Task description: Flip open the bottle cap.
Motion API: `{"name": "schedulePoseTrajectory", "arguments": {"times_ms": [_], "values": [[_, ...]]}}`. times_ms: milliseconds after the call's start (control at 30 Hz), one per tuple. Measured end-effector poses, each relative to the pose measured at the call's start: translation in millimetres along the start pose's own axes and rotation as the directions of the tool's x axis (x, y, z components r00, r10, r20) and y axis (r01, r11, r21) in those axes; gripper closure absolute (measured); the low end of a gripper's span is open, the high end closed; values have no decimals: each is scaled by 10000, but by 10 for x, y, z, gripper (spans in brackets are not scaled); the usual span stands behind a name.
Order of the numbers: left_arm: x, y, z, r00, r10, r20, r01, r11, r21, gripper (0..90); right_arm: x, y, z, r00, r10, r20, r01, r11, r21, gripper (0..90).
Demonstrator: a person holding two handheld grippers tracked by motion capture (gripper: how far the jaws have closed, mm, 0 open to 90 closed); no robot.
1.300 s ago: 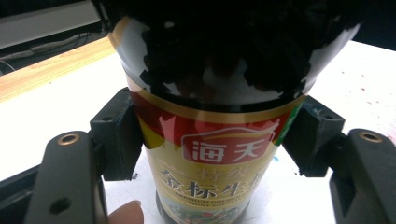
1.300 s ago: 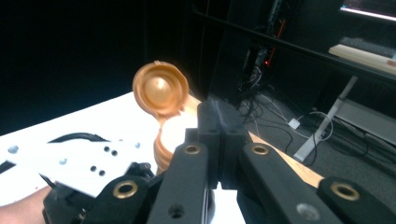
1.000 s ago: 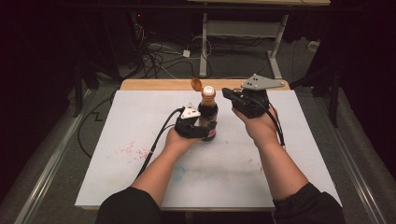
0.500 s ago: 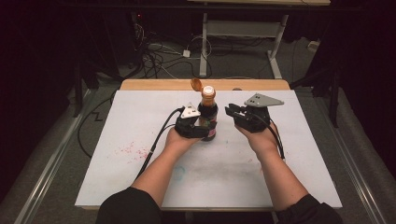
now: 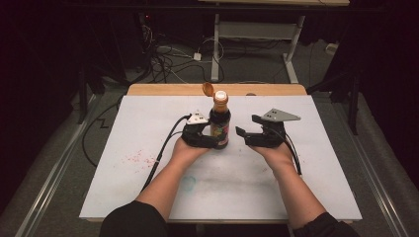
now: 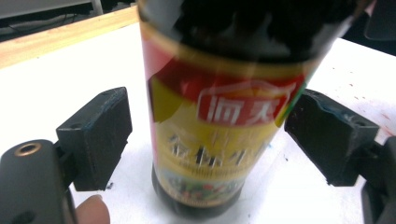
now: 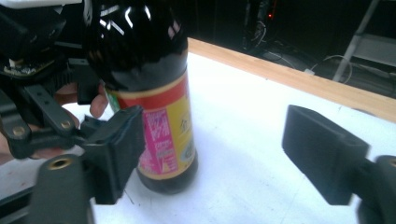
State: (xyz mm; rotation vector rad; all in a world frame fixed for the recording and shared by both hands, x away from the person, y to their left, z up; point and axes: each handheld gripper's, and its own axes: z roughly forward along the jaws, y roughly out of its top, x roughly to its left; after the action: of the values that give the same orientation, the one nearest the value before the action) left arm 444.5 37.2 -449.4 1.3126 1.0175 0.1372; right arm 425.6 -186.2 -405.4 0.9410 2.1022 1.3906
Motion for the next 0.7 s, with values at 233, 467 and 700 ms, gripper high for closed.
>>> {"name": "schedulePoseTrajectory", "arguments": {"times_ms": [233,467,700], "values": [[96,-28,-153,9994,-286,-190,289,9994,170,0,-31,-137,-19,9994,259,214,-258,9997,-31,4],[189,-130,-385,9986,-205,-478,215,9996,193,0,-19,-297,-63,9991,155,386,-159,9998,88,4],[304,-207,-701,9967,-156,-800,156,9999,-16,0,15,-502,-139,9985,92,532,-109,9994,315,4]]}}
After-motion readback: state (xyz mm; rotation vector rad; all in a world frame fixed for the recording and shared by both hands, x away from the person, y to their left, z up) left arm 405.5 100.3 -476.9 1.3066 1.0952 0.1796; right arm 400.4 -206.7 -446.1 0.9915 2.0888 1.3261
